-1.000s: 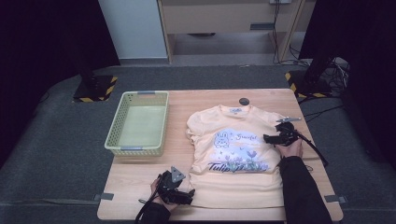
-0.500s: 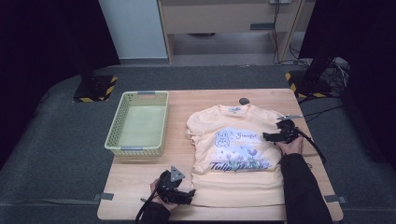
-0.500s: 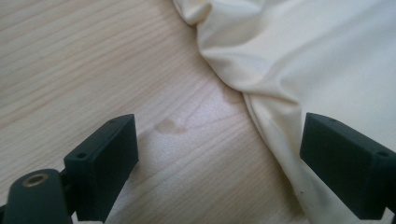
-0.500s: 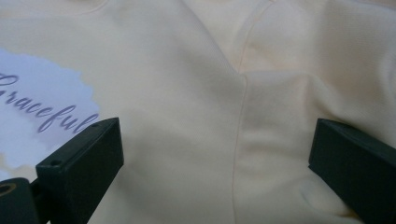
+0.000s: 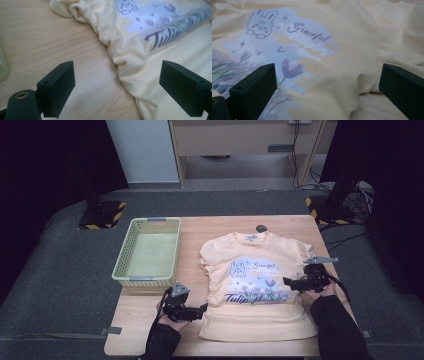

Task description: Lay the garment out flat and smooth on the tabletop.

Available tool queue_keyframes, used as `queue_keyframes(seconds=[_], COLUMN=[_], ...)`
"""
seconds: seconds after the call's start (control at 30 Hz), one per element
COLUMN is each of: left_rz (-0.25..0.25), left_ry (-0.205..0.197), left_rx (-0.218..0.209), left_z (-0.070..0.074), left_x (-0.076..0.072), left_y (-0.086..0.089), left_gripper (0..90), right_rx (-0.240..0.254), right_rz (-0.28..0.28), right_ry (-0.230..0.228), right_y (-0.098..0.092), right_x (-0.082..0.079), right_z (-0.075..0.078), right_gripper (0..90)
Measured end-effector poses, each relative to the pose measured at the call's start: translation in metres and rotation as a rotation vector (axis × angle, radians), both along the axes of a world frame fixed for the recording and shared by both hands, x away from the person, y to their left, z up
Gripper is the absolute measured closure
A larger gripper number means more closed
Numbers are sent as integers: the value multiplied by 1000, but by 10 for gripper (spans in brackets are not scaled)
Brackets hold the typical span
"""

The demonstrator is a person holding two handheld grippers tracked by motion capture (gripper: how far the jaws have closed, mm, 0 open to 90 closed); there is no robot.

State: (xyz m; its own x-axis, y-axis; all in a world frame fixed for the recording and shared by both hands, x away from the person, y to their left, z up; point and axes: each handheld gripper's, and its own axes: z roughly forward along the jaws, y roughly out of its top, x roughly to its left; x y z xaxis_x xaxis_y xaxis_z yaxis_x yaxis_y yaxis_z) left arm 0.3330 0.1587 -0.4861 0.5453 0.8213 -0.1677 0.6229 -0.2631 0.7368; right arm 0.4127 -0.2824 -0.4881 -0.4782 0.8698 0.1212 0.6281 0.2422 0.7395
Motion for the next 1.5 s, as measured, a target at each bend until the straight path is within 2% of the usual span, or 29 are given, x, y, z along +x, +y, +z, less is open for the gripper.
queue_keyframes(seconds=[0.13,0.27,0.47,0.7,0.8,0.9,1.0,1.1,1.27,1.33,1.5], left_rz=[24,47,89,139,159,182,185,189,207,212,229], left_ry=[-5,-14,-31,-24,-25,-32,-34,-32,-35,-38,-45], left_rx=[-20,-31,-32,-38,-40,-23,-29,-9,-9,-19,23], left_z=[9,15,26,34,34,32,29,26,24,24,21], left_x=[17,33,52,72,81,88,93,100,114,119,132], left_y=[-3,-5,-7,-6,-10,-15,-18,-22,-24,-26,-30], left_gripper=[132,135,148,152,157,165,170,173,180,184,184], right_rx=[9,-40,-86,-79,-98,-118,-140,-157,-220,-223,-221], right_rz=[31,80,139,195,205,211,209,204,207,205,199], right_ry=[7,25,87,117,129,127,114,107,84,82,76], right_y=[1,6,12,13,15,16,16,17,19,19,17], right_x=[-27,-46,-62,-84,-88,-90,-92,-95,-99,-100,-102], right_z=[-5,-14,-29,-32,-35,-37,-38,-39,-40,-41,-41], right_gripper=[22,36,26,36,36,39,44,44,44,44,43])
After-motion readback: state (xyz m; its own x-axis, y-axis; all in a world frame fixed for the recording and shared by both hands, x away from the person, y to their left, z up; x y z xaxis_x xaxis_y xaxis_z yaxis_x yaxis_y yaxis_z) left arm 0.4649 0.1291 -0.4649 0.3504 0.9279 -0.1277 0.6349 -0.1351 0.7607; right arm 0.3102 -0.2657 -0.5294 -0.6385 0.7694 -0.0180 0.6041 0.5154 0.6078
